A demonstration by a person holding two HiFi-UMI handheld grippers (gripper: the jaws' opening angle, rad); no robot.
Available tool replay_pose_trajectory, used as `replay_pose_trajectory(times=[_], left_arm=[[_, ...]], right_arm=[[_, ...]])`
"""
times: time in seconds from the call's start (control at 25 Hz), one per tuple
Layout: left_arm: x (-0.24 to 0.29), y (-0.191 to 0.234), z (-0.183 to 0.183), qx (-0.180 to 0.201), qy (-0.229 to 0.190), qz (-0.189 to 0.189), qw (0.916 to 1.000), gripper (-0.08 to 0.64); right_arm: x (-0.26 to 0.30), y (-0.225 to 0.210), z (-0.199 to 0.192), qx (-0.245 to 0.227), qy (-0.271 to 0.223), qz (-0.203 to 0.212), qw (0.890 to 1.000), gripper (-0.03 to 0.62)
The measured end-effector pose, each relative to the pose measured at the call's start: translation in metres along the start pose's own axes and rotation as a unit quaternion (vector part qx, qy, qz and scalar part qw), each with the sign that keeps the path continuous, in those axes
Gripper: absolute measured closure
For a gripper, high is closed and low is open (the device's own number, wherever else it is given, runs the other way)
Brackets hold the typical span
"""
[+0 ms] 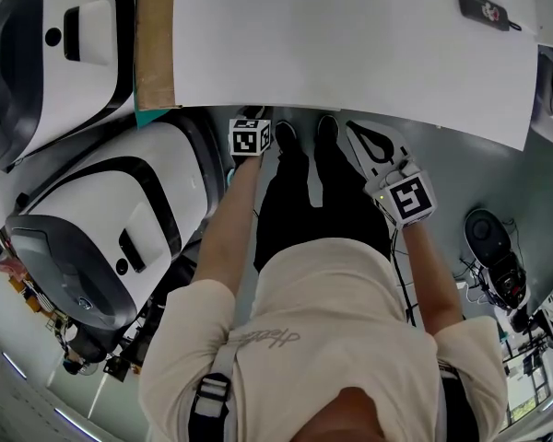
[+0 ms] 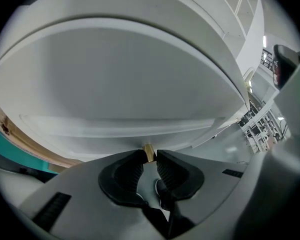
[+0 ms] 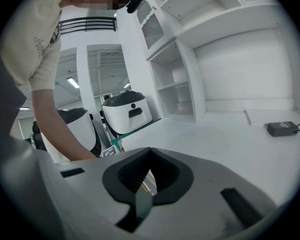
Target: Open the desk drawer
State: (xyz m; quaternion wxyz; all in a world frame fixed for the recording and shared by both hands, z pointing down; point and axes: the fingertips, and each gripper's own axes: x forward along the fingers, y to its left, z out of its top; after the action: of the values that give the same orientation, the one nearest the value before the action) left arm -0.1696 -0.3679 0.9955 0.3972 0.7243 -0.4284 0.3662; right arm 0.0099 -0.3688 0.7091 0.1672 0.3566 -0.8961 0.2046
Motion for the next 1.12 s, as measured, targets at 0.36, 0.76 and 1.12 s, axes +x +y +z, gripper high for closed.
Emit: replay_pose_trajectory(times=[0.36,0.76,1.12], left_arm=[[0.003,-0.001,0.0,-0.001,0.014,-0.003,0.9999,0.472],[-0.001,-0.003,-0.005,0.001,0.027,-0.004,0.9996,0.476],[-0.012,-0.008,-0.032,-0.003,0.037,0.004,0.9993,0.477]], right_arm=[[0.005,-0.015,-0.001,0.012,-0.001,0.002,1.0,0.591],[0.009,-0.012,0.003,0.008,-0.006,0.022,1.0,0.591],[0.002,0.0,-0.004,0.001,0.004,0.041,0.999,0.591]])
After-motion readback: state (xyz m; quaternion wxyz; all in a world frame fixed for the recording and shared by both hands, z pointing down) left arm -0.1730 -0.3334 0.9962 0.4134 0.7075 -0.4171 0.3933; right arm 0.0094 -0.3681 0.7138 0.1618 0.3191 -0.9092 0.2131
